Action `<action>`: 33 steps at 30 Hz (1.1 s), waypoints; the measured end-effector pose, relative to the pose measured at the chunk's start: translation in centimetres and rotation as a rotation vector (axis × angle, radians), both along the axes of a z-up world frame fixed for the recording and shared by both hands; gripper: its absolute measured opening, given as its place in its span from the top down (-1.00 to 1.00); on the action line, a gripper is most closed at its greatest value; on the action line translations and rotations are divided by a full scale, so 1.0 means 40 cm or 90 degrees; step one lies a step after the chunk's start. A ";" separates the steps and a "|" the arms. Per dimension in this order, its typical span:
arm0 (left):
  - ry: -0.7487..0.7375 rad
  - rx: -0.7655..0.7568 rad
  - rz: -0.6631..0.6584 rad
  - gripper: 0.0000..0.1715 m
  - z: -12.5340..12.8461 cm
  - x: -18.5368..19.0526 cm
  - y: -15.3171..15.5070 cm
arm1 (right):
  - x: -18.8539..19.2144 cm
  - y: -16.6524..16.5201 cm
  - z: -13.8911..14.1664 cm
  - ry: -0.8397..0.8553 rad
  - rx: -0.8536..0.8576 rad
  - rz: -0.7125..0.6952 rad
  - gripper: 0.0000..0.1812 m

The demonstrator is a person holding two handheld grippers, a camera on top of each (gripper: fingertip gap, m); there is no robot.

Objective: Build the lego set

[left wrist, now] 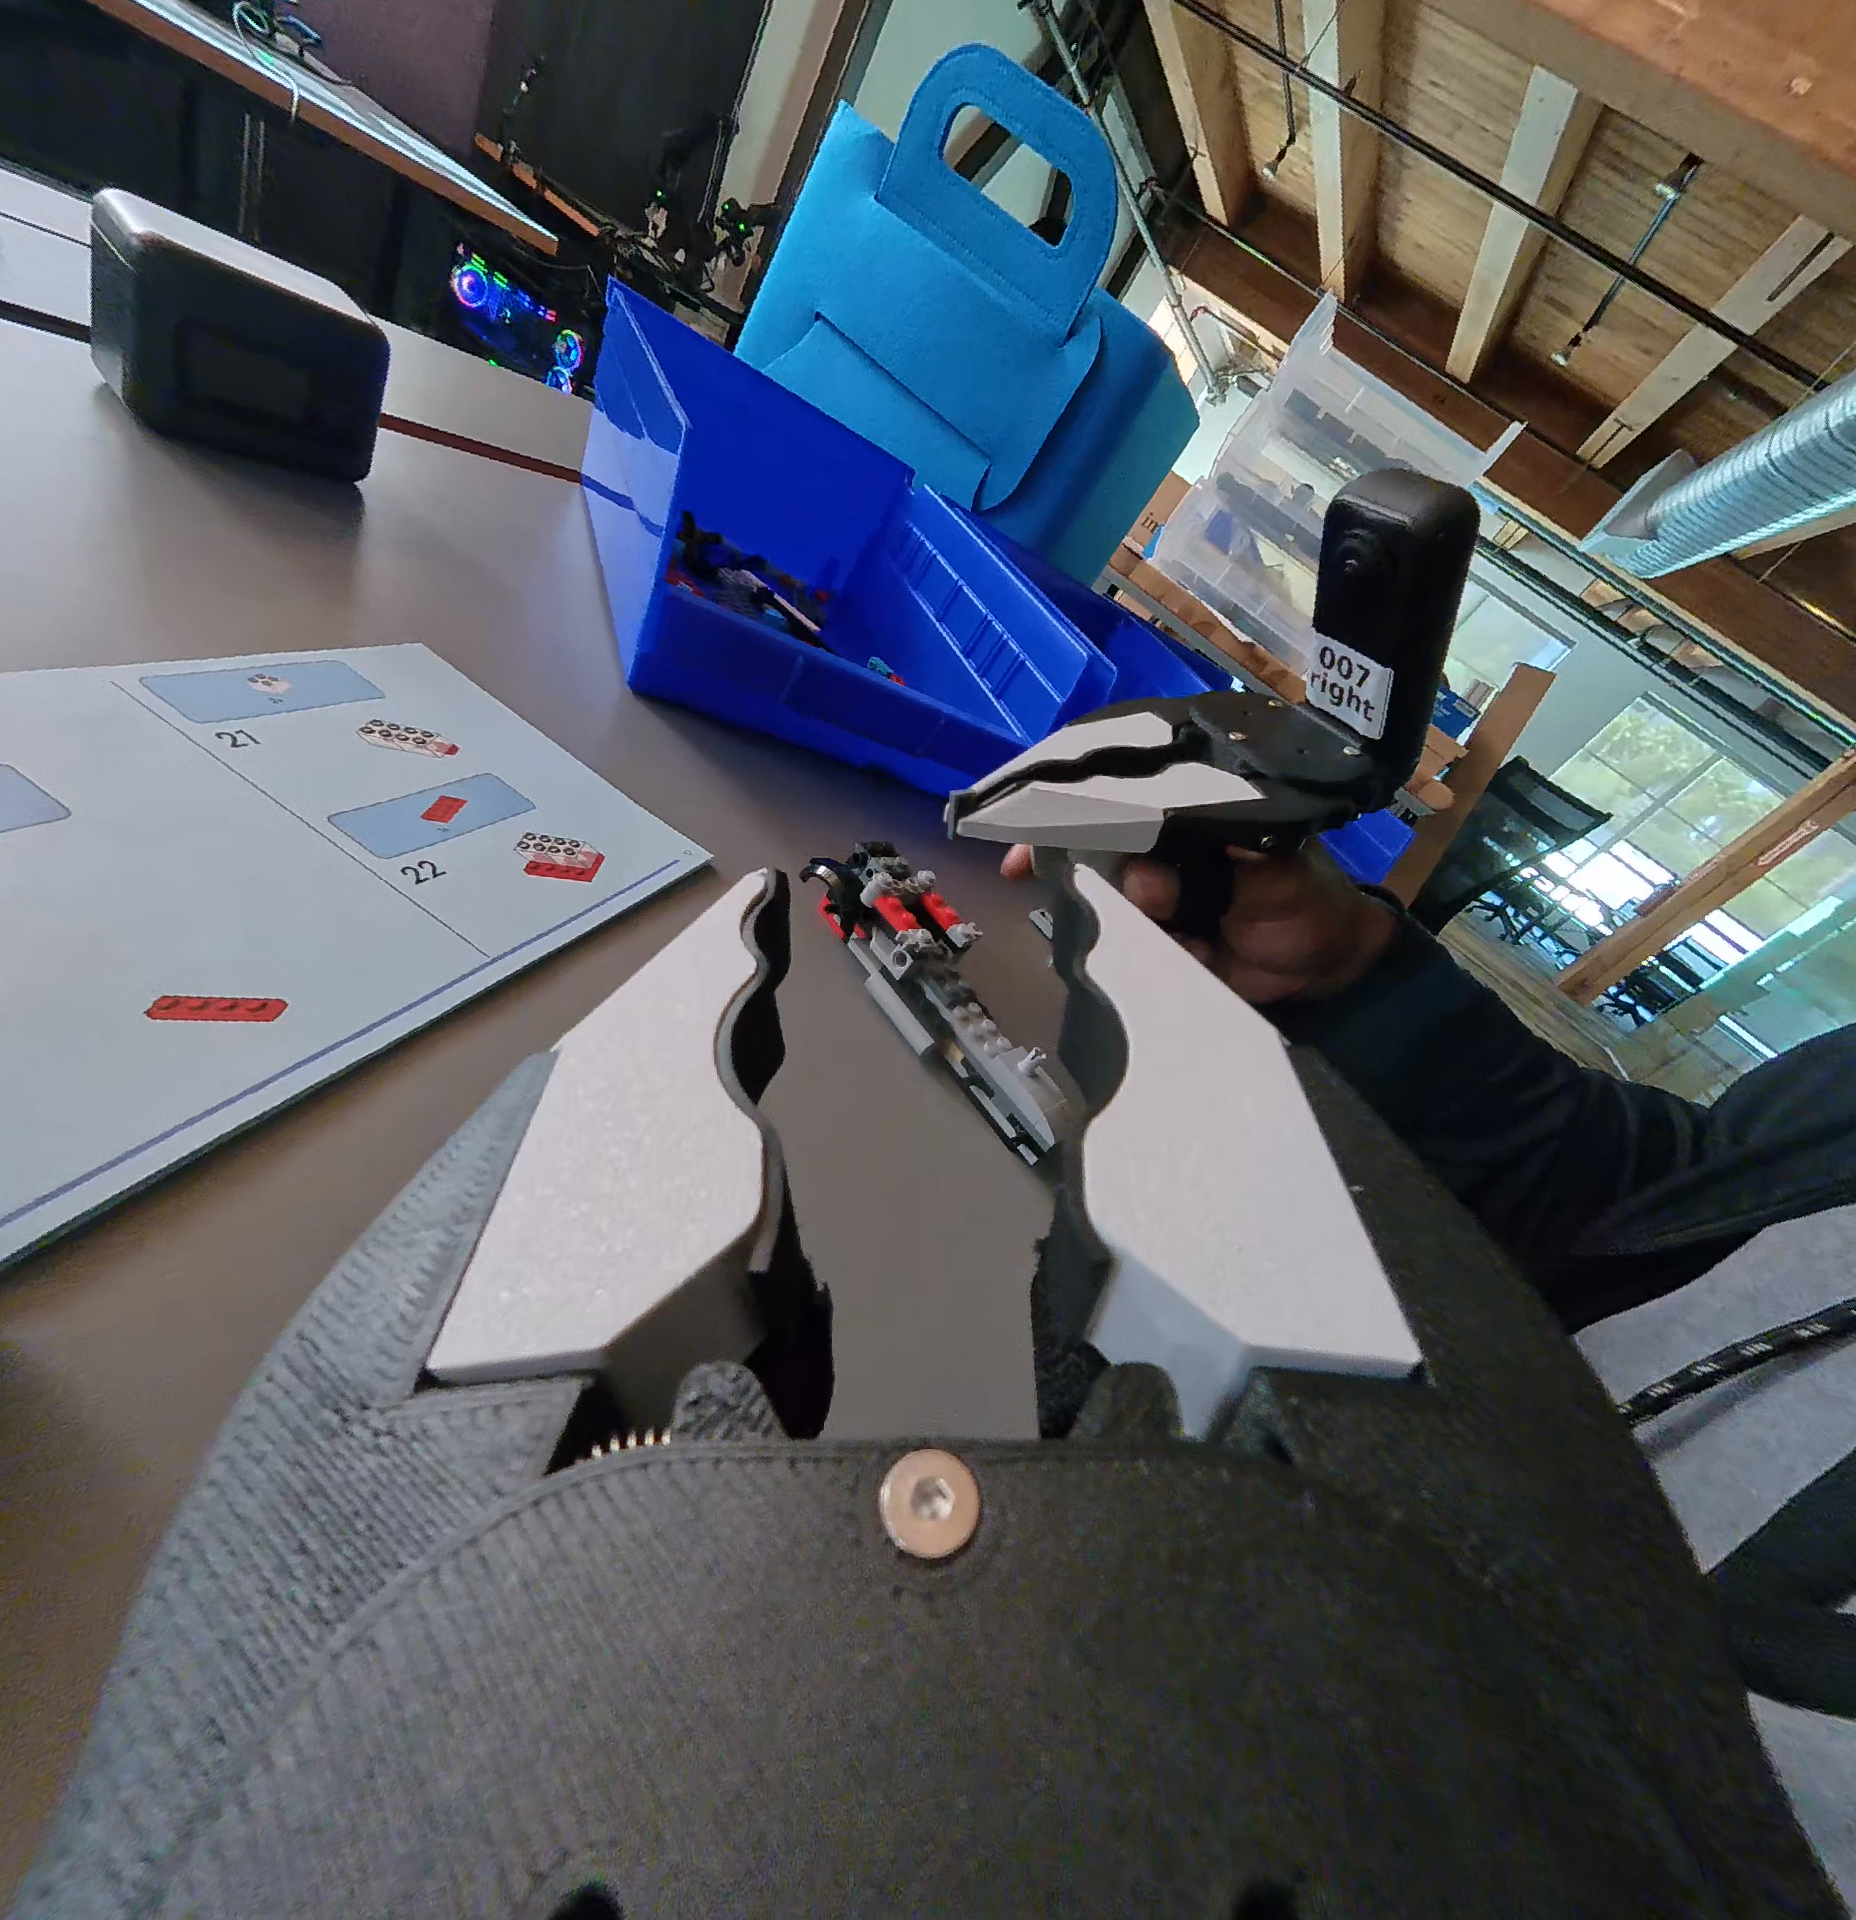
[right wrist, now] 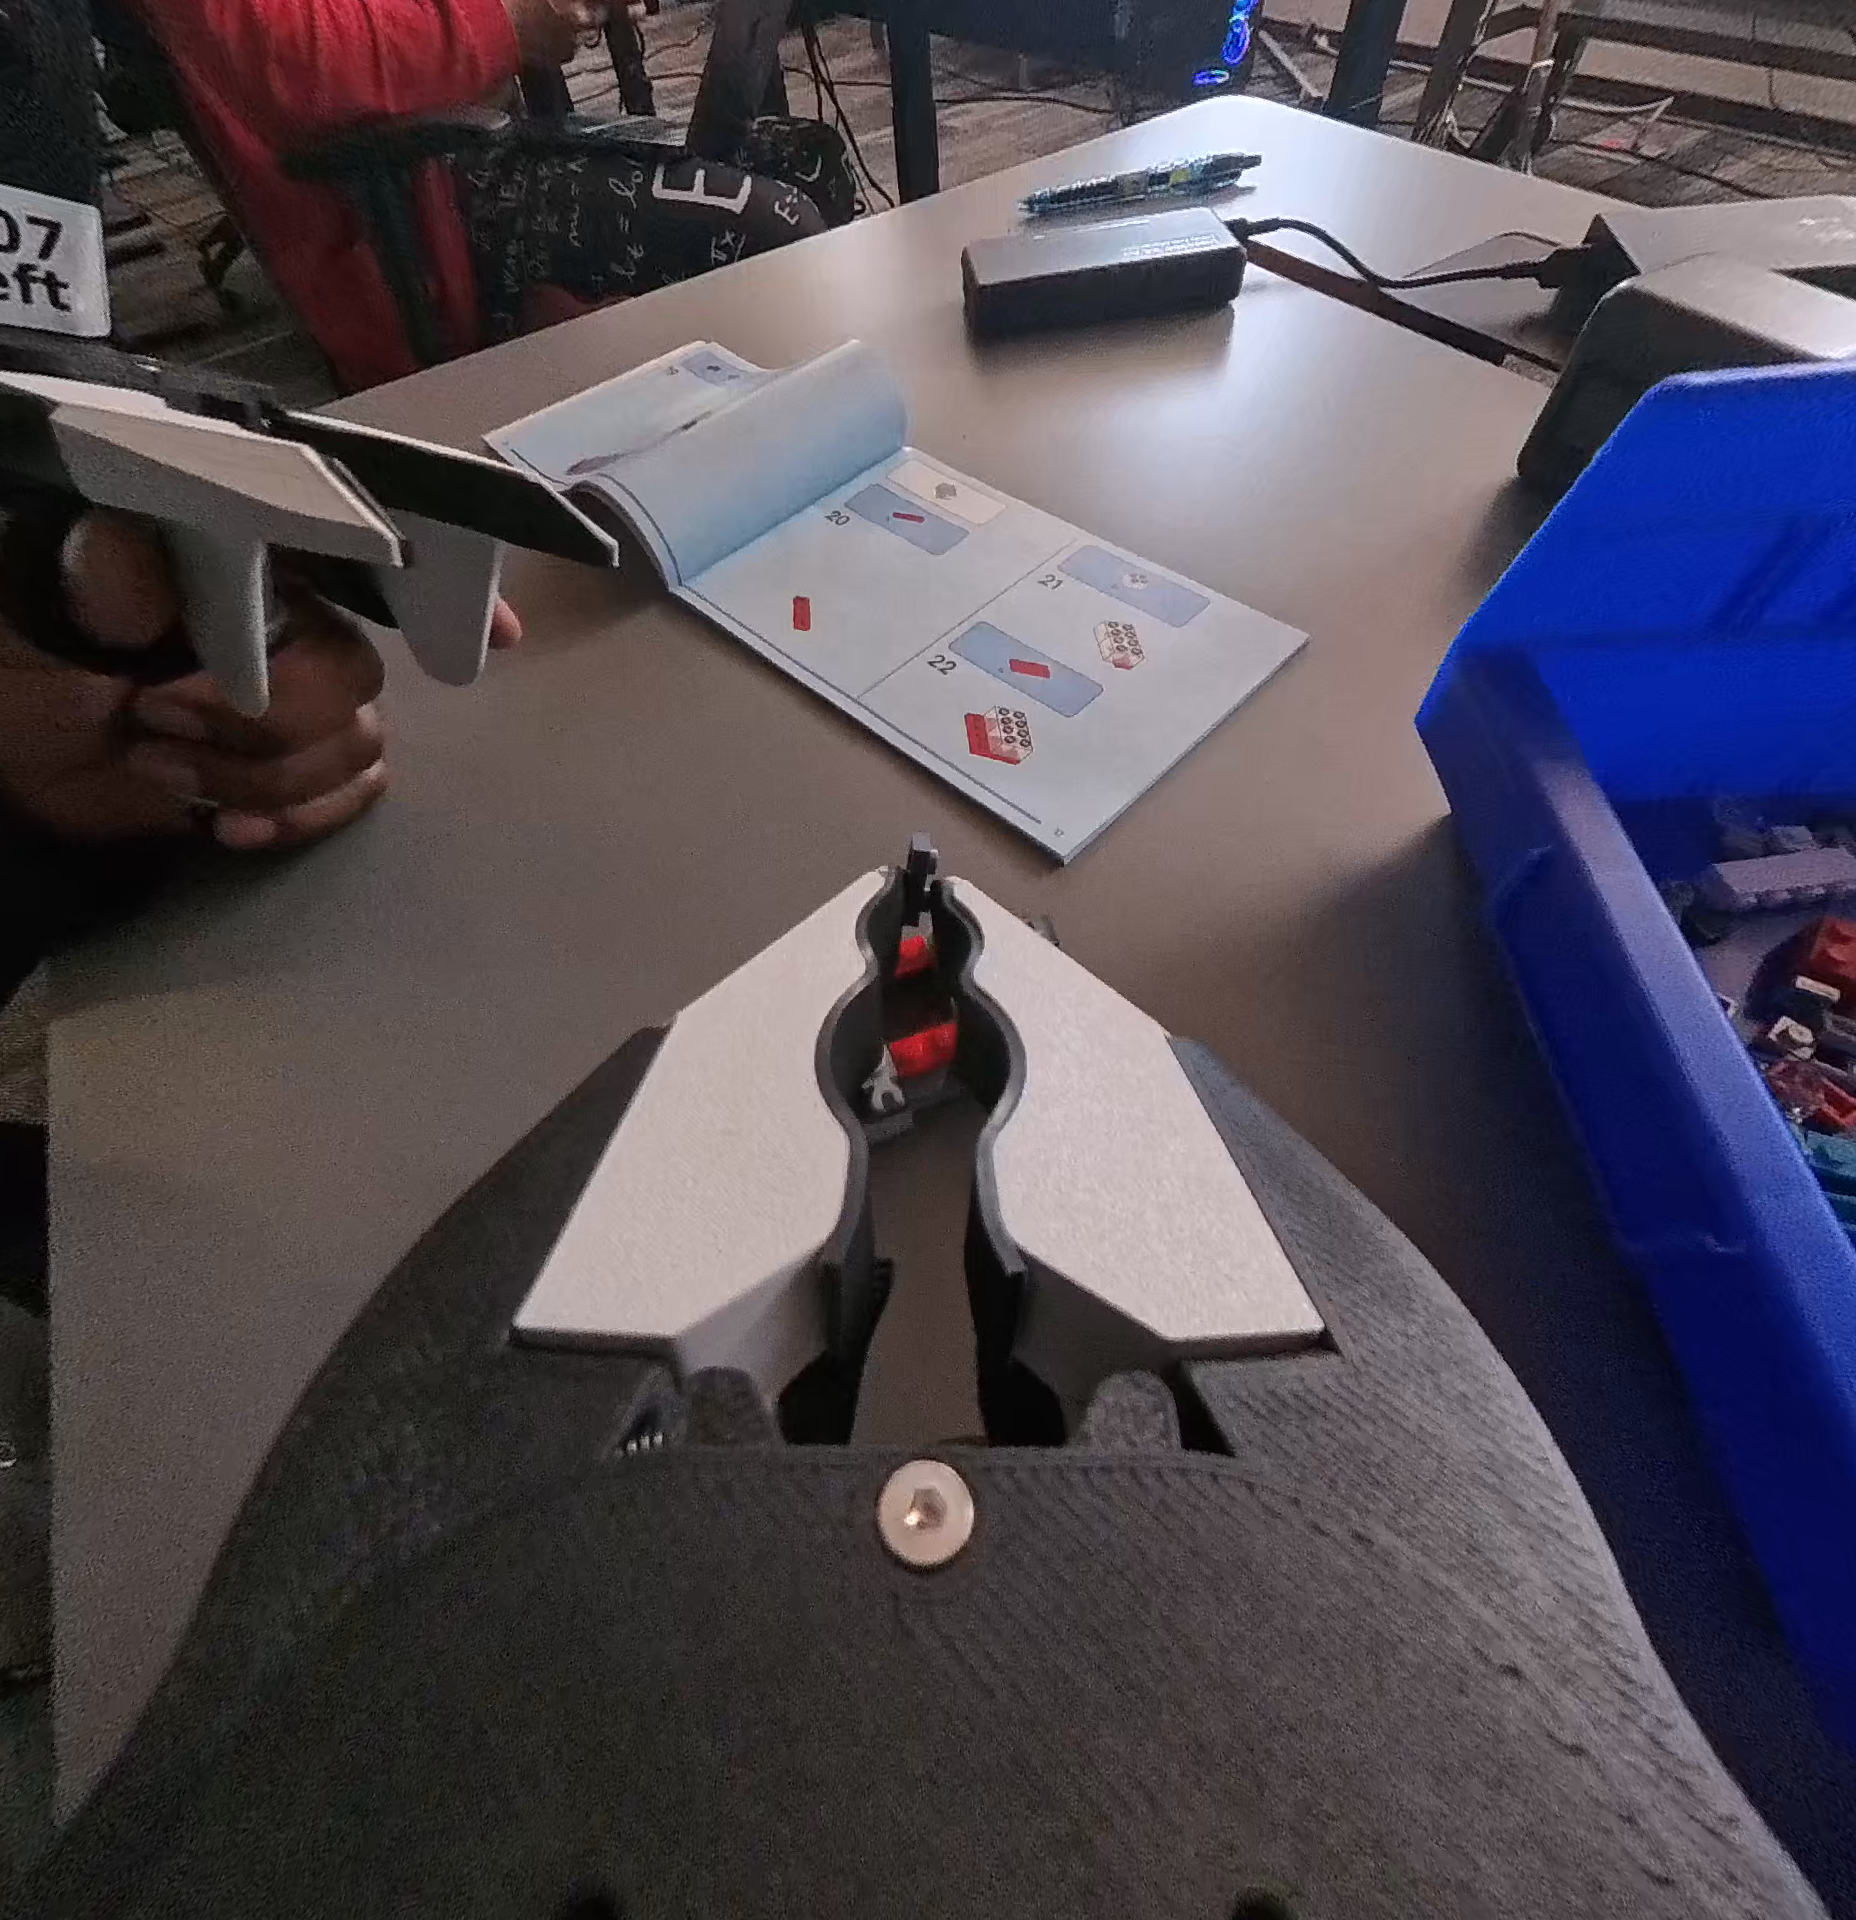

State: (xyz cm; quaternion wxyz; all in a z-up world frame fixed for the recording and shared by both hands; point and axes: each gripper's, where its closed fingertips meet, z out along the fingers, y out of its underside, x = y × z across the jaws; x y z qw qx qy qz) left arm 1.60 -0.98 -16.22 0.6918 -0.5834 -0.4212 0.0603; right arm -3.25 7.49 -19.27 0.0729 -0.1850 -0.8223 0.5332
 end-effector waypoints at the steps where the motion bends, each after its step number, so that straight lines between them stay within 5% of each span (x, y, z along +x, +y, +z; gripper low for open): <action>1: 0.000 0.001 0.000 0.41 0.001 0.000 0.000 | -0.001 -0.002 0.000 0.000 -0.001 0.000 0.93; 33: -0.001 0.001 0.000 0.41 0.000 0.001 0.000 | -0.003 0.001 -0.003 -0.003 -0.002 -0.004 0.93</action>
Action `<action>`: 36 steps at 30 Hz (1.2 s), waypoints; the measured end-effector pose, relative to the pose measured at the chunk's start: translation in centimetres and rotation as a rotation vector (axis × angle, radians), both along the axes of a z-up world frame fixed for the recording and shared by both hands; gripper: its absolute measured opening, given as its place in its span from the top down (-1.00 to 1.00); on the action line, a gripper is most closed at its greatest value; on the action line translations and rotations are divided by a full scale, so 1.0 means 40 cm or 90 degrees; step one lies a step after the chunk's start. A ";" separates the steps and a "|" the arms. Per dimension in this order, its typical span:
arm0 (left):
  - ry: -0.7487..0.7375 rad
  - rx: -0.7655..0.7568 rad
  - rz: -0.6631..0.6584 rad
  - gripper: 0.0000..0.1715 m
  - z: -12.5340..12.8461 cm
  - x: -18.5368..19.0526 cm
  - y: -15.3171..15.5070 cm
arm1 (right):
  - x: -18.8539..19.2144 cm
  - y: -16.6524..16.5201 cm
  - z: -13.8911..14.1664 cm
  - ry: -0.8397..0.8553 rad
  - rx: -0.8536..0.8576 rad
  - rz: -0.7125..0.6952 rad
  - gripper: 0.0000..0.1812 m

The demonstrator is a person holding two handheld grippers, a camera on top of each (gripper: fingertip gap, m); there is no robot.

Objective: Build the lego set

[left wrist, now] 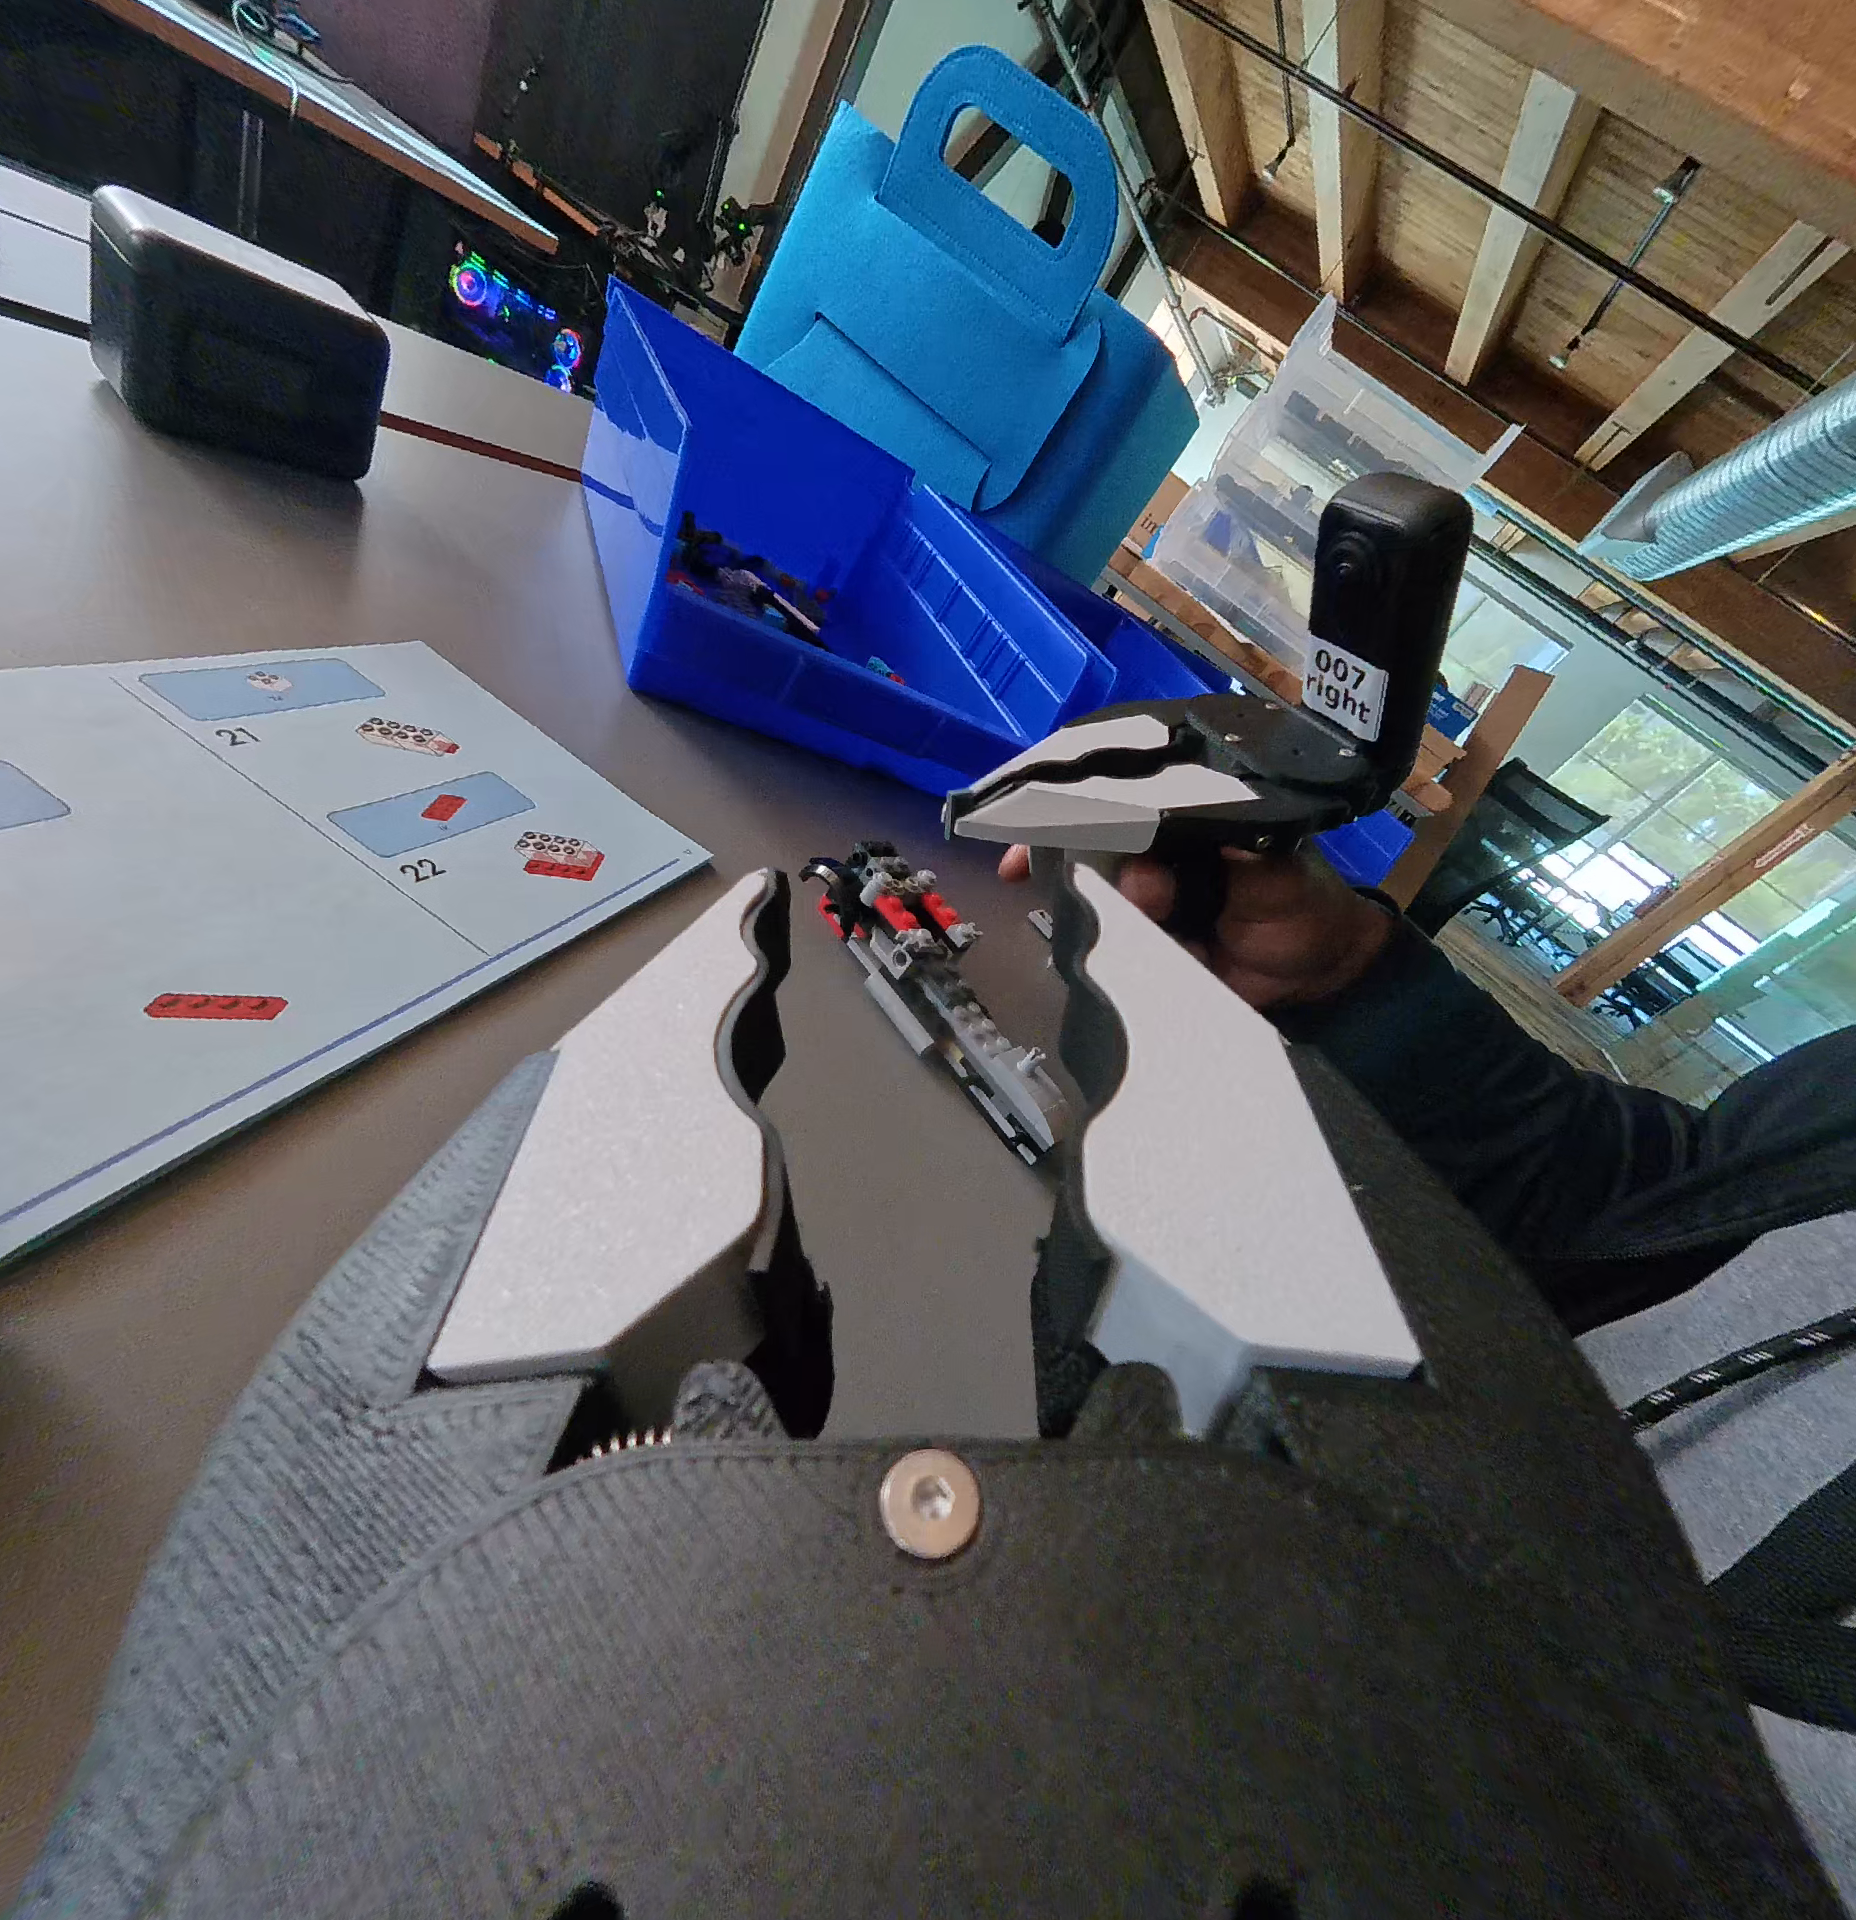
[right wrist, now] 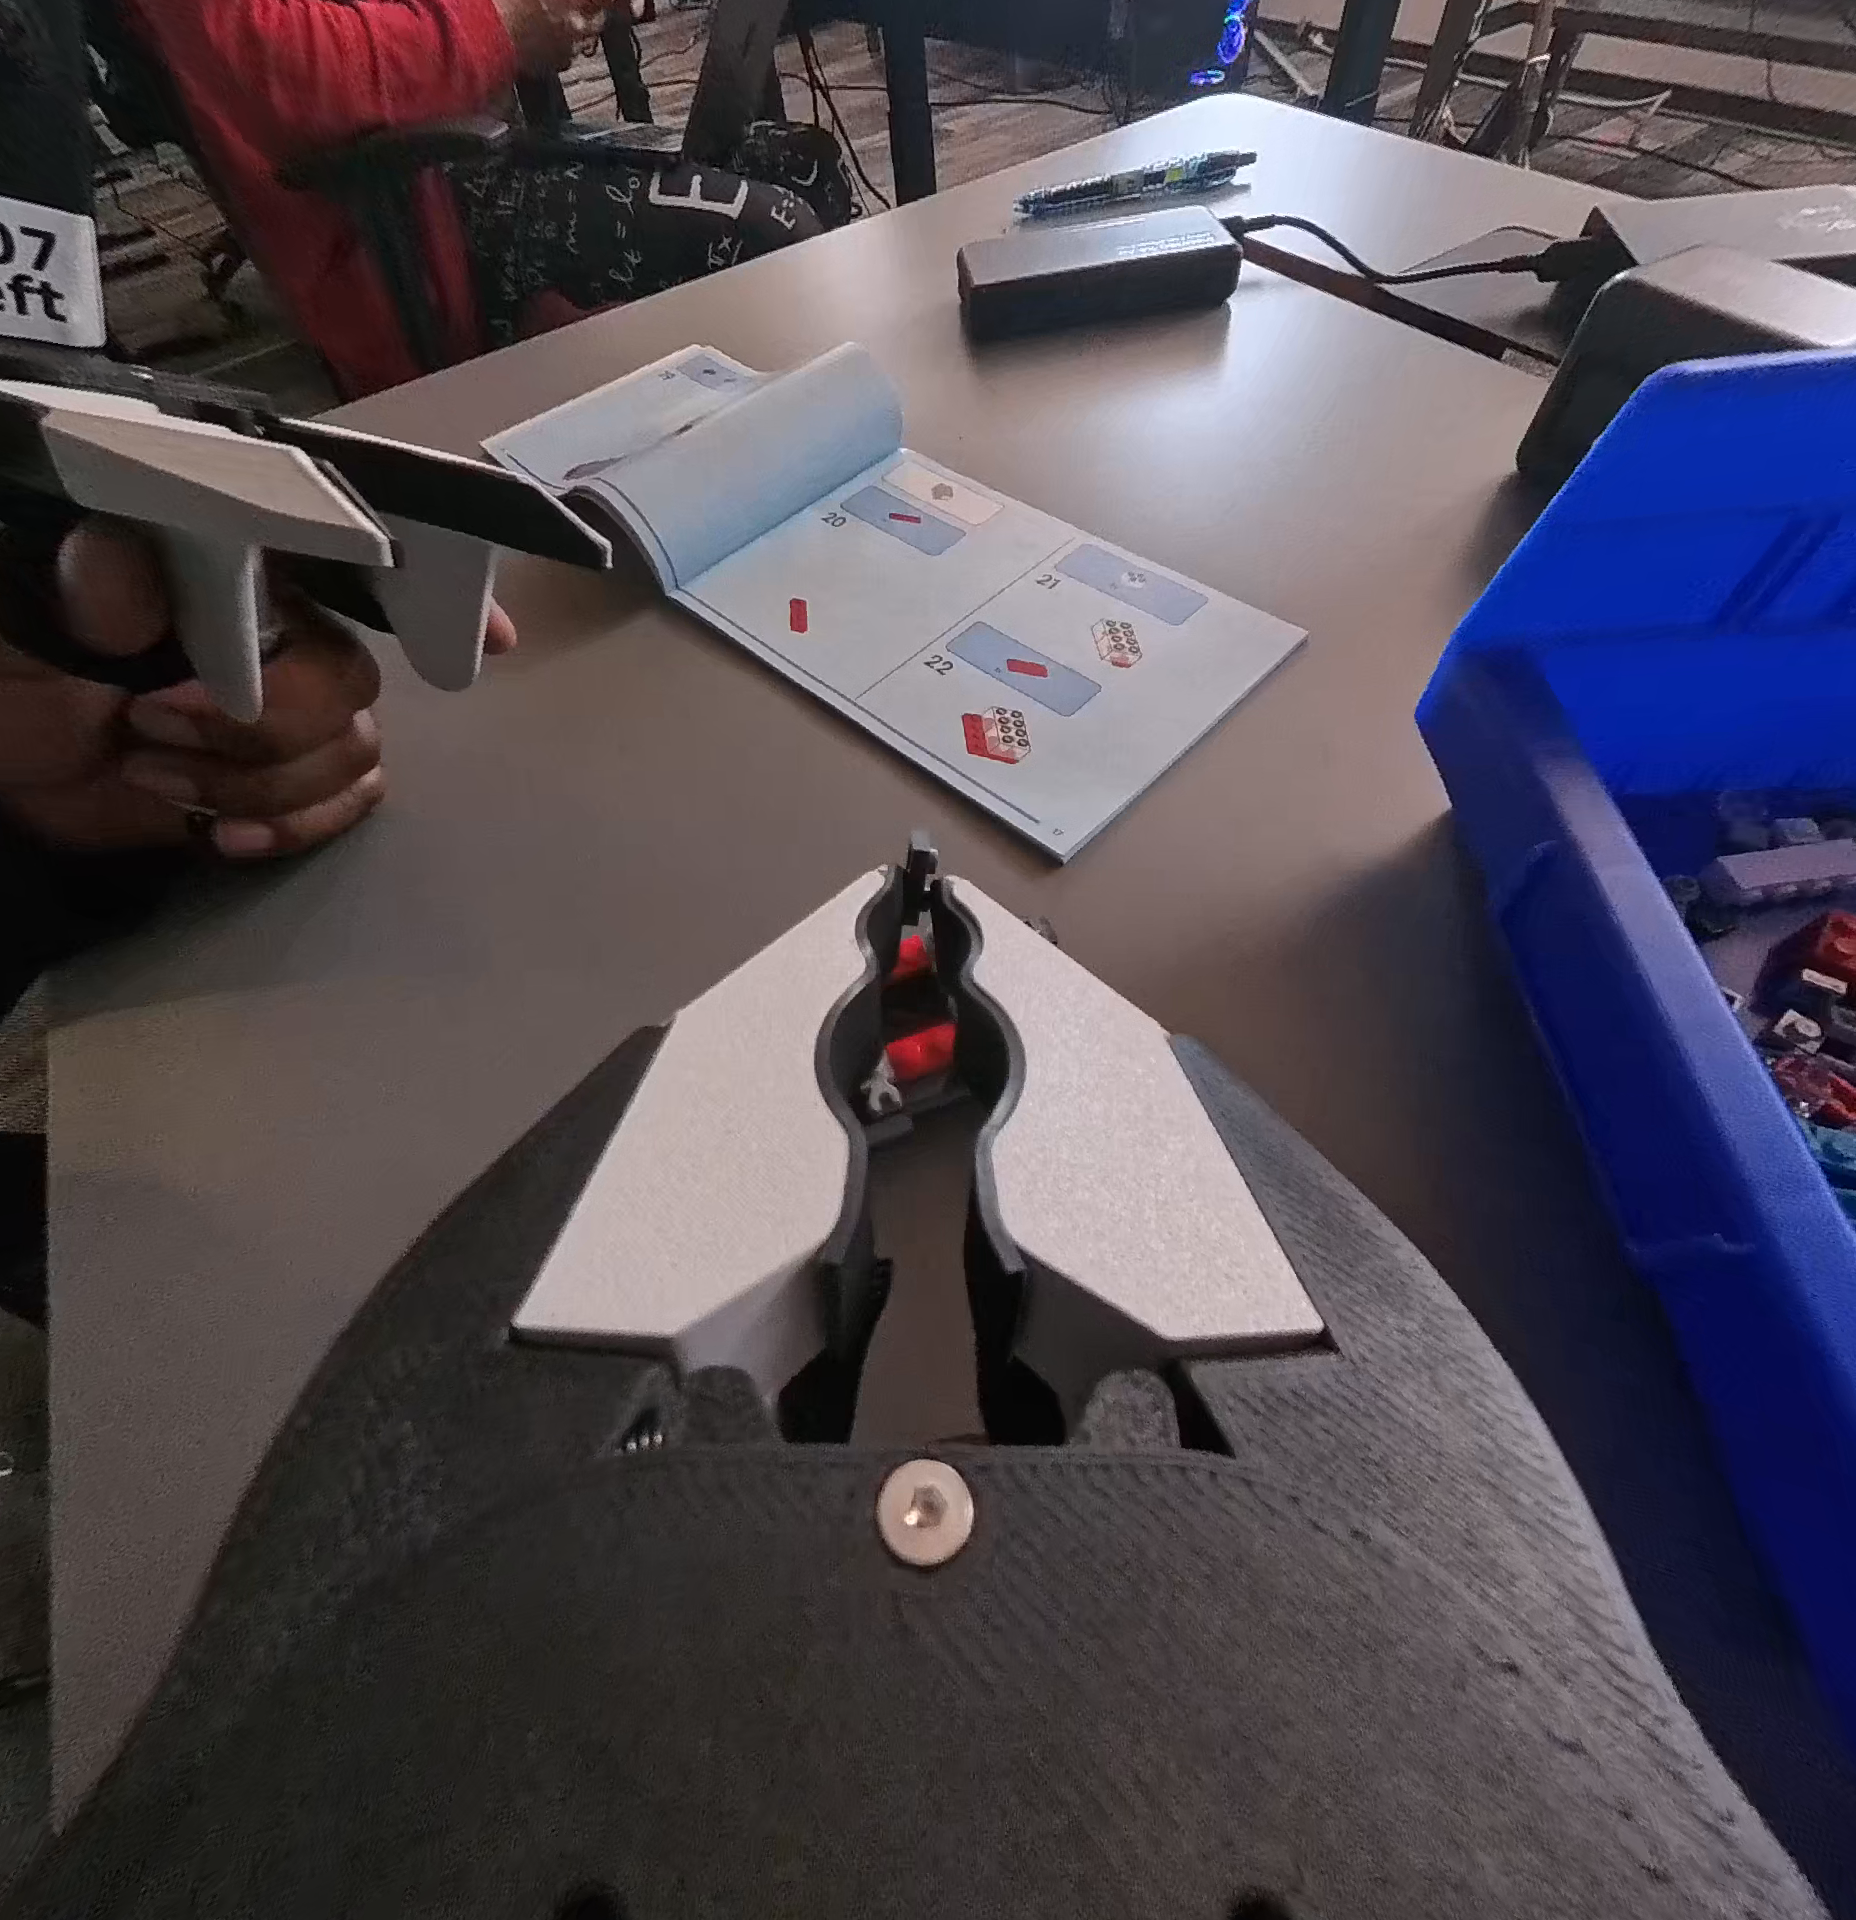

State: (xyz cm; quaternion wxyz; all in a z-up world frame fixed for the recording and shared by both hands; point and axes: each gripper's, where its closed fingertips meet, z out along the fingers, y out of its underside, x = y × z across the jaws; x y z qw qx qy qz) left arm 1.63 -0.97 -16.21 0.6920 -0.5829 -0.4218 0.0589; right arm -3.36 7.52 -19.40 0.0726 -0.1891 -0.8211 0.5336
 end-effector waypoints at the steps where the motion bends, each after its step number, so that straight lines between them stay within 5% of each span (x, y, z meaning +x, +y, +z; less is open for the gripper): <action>1: -0.001 -0.001 -0.001 0.41 -0.001 0.000 0.001 | -0.002 0.002 0.000 0.003 0.003 -0.002 0.93; 14: -0.010 -0.011 0.000 0.41 -0.008 -0.003 0.004 | -0.027 0.015 -0.034 0.108 0.177 0.021 0.92; 36: -0.008 -0.009 -0.003 0.41 -0.007 -0.002 0.004 | -0.024 0.017 -0.068 0.142 0.278 0.019 0.86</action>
